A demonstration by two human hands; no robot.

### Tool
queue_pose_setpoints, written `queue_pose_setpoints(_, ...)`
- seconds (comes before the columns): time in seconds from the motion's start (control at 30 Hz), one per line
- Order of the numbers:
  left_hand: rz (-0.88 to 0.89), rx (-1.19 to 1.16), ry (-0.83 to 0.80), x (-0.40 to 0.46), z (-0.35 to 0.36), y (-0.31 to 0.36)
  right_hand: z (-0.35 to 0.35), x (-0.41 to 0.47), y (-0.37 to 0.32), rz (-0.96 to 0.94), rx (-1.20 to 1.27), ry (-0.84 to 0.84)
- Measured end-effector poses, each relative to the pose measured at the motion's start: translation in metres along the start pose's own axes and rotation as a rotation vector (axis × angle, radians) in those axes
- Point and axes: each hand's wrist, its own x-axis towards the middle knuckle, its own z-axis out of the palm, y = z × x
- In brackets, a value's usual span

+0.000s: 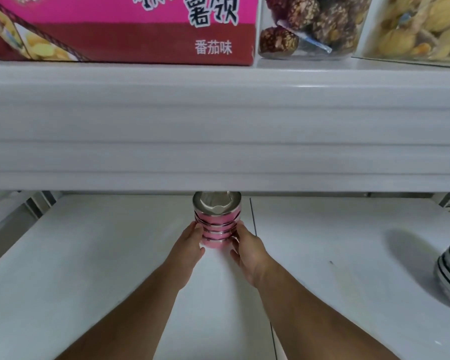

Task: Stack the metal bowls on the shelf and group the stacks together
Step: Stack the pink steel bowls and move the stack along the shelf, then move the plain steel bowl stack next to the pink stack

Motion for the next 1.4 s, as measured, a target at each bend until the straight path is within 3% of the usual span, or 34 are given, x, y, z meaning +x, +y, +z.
queue_pose_setpoints(0.2, -0.031, 0.092, 0.073, -0.006, 0.001, 0.004, -0.006, -0.015, -0.014, 0.040, -0.075, 0.029)
queue_pose_setpoints(0.37, -0.102, 0.644, 0.138, -0.035, 0.015, 0.009, -0.025, -0.035, -0.022, 0.025, -0.352, 0.010)
queue_pose_setpoints(0.5, -0.099, 1.000, 0.012, -0.060, 0.034, 0.005, -0.048, -0.050, -0.017, -0.097, -0.775, -0.052)
queue_pose_setpoints(0.63, 0.022, 1.438, -0.009, -0.084, 0.068, 0.004, -0.091, -0.061, -0.008, -0.322, -1.410, -0.068)
queue_pose_setpoints(0.7, 0.058, 1.560, -0.008, -0.098, 0.093, 0.005, -0.116, -0.070, -0.008, -0.369, -1.587, -0.091)
queue_pose_setpoints(1.03, -0.035, 1.546, -0.031, -0.157, 0.207, -0.017, -0.227, -0.127, -0.008, -0.284, -1.652, -0.203)
queue_pose_setpoints(1.4, 0.104, 1.517, -0.096, -0.204, 0.284, -0.031, -0.310, -0.200, 0.001, -0.245, -1.527, -0.060)
